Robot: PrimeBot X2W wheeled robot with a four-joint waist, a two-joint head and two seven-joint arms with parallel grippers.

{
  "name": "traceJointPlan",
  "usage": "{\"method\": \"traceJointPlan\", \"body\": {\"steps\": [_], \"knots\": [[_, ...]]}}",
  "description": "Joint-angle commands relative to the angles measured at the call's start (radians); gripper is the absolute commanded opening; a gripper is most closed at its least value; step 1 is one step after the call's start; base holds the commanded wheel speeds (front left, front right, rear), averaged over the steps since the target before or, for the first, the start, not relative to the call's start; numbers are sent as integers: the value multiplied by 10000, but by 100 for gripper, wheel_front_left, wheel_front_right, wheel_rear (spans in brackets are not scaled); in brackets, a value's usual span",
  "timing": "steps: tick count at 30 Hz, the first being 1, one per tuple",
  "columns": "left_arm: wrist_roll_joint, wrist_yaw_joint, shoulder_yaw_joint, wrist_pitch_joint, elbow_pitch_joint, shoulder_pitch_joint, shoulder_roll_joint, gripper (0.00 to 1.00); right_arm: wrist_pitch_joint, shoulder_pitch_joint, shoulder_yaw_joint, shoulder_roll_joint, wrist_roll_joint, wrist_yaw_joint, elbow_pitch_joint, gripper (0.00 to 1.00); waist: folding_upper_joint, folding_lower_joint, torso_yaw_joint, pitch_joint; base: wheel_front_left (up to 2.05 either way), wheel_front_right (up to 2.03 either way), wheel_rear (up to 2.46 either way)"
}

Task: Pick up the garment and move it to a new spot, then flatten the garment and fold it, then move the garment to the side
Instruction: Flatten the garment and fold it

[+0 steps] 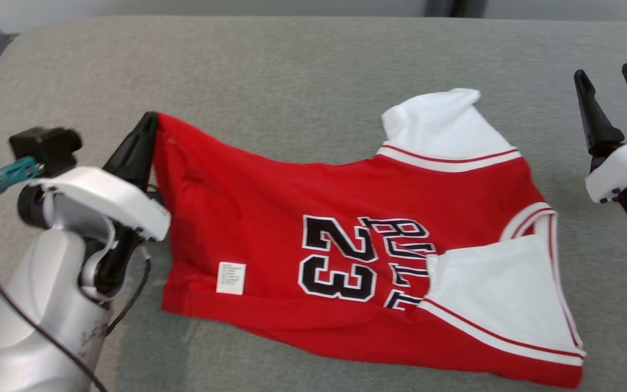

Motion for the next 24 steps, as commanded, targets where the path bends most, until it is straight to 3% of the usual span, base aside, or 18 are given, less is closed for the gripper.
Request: {"method": "traceJointPlan", "body": {"steps": [1, 10, 19, 20, 21, 22, 24], "knots": [[48, -68, -45, -56, 44, -234, -39, 0, 29, -200, 116, -131, 101, -3, 181, 100, 0, 0, 513, 349, 0, 0, 0], [312, -571, -849, -480, 816, -1570, -1002, 0, 624, -2145, 2276, -1123, 903, -5, 2589, 100, 0, 0, 1820, 1245, 0, 0, 0], [327, -812, -1413, -938, 1512, -2233, -1418, 0, 1304, -3301, 4004, -1534, 1686, -6, 3917, 100, 0, 0, 2247, 1672, 0, 0, 0], [306, -827, -1448, -1000, 1585, -2271, -1423, 0, 1374, -3379, 4193, -1548, 1795, -6, 3983, 63, 0, 0, 2242, 1690, 0, 0, 0], [291, -835, -1470, -1033, 1659, -2309, -1409, 0, 1432, -3416, 4311, -1565, 1965, -6, 4069, 39, 0, 0, 2231, 1692, 0, 0, 0], [269, -841, -1485, -1099, 1725, -2341, -1390, 0, 1534, -3425, 4471, -1584, 2102, -6, 4109, 0, 0, 0, 2213, 1687, 0, 0, 0], [220, -855, -1490, -1197, 1843, -2399, -1327, 0, 1469, -3539, 4693, -1677, 2429, -8, 4013, 0, 0, 0, 2146, 1677, 0, 0, 0]]}}
